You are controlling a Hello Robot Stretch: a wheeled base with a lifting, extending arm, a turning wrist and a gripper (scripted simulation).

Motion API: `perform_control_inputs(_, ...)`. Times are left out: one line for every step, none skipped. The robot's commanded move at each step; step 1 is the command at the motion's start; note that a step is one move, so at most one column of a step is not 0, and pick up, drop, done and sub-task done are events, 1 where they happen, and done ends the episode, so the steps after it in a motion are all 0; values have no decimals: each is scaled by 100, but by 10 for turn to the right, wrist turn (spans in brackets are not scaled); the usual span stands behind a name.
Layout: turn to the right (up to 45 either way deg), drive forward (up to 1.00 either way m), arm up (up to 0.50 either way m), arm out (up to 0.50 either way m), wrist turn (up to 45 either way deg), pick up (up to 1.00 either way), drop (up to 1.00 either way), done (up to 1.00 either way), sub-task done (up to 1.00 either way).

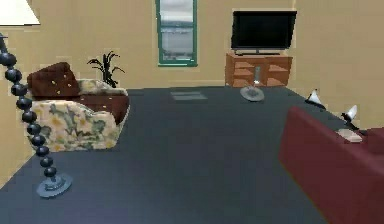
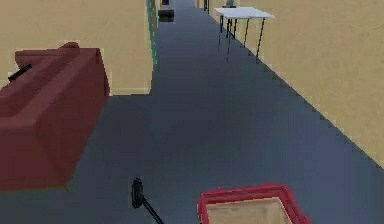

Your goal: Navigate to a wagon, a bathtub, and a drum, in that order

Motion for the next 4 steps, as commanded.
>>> perform_control_inputs(120,0,0,0,0,0,0,0,0)
perform_control_inputs(0,100,0,0,0,0,0,0,0)
perform_control_inputs(0,100,0,0,0,0,0,0,0)
perform_control_inputs(30,0,0,0,0,0,0,0,0)
